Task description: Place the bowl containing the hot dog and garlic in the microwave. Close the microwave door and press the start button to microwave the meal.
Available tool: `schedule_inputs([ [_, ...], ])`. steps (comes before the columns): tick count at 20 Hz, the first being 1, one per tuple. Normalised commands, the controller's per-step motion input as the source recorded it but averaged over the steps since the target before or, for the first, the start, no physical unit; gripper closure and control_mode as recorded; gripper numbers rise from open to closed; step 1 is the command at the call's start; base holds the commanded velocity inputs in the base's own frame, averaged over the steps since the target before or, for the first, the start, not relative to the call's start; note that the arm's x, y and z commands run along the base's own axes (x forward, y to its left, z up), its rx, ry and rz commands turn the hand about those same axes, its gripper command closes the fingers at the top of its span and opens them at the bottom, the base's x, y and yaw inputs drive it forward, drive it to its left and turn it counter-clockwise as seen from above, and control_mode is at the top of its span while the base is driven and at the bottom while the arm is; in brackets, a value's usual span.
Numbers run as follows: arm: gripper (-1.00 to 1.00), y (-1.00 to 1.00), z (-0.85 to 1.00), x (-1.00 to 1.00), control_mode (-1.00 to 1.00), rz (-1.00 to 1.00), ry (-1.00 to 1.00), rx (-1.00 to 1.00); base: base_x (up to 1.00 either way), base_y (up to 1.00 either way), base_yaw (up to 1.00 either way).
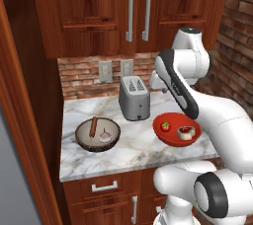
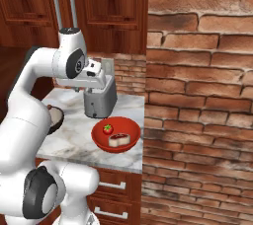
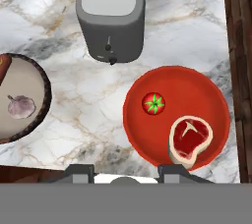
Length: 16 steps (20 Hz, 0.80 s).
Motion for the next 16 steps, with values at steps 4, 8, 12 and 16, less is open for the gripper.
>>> schedule_inputs([
  [4, -1.0, 0.2, -0.18, -0.13, -1.0, 0.0, 0.0, -0.02, 0.0, 0.0, 0.0],
  [8, -1.0, 0.39, -0.53, -0.24, -1.0, -0.01, -0.06, -0.01, 0.0, 0.0, 0.0],
  [12, -1.0, 0.35, -0.6, -0.31, -1.0, -0.03, -0.04, 0.01, 0.0, 0.0, 0.0],
  [16, -1.0, 0.39, -0.5, -0.25, -1.0, -0.07, -0.1, 0.11, 0.0, 0.0, 0.0],
])
